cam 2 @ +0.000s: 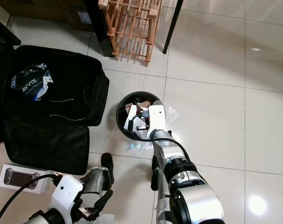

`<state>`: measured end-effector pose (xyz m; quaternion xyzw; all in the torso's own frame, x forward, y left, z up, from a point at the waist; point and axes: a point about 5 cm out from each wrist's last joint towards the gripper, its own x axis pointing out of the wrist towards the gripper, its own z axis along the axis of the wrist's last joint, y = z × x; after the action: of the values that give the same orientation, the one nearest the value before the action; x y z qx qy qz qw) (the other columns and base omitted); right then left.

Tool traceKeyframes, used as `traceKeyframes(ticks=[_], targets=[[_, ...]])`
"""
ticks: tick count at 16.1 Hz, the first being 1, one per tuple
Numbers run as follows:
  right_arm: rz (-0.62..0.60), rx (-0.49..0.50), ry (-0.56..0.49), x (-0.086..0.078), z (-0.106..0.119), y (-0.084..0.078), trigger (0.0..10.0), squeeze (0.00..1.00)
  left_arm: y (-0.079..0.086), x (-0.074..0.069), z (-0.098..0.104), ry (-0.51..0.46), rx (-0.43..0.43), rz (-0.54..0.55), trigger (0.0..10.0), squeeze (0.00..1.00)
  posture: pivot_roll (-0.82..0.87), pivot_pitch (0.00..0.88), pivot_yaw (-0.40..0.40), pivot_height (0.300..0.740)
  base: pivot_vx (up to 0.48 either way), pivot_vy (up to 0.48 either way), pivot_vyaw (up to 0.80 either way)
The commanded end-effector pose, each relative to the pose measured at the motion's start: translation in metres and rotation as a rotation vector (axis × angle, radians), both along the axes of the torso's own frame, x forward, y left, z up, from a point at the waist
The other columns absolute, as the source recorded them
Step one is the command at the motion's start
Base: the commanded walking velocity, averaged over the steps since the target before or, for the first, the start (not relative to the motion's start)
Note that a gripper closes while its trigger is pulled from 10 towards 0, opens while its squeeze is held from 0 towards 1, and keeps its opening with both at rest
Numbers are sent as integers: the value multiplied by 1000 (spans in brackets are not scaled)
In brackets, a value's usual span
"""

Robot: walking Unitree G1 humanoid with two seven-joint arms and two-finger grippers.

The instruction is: Picking trash to rubbish bin

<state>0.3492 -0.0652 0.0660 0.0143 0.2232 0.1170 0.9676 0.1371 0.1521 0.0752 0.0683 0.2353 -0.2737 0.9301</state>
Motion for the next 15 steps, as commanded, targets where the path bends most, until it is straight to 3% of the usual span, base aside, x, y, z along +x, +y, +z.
traceKeyframes(ticks=[1, 4, 11, 15], targets=[[1, -18, 82, -12, -20, -3, 10000, 0, 1, -10, -9, 57, 6, 11, 10000, 0, 209, 636, -58, 740, 0, 0, 0], [14, -74, 126, -18, -31, -7, 10000, 0, 1, -9, -9, 55, 6, 12, 10000, 0, 210, 628, -57, 740, 0, 0, 0], [-39, -171, 129, -22, -42, -38, 10000, 0, 0, -8, -9, 54, -12, -9, 10000, 0, 208, 612, -51, 740, 0, 0, 0], [-28, -193, 116, -22, -42, -39, 10000, 0, 9, -9, -12, 52, 34, -17, 10000, 0, 212, 607, -48, 740, 0, 0, 0]])
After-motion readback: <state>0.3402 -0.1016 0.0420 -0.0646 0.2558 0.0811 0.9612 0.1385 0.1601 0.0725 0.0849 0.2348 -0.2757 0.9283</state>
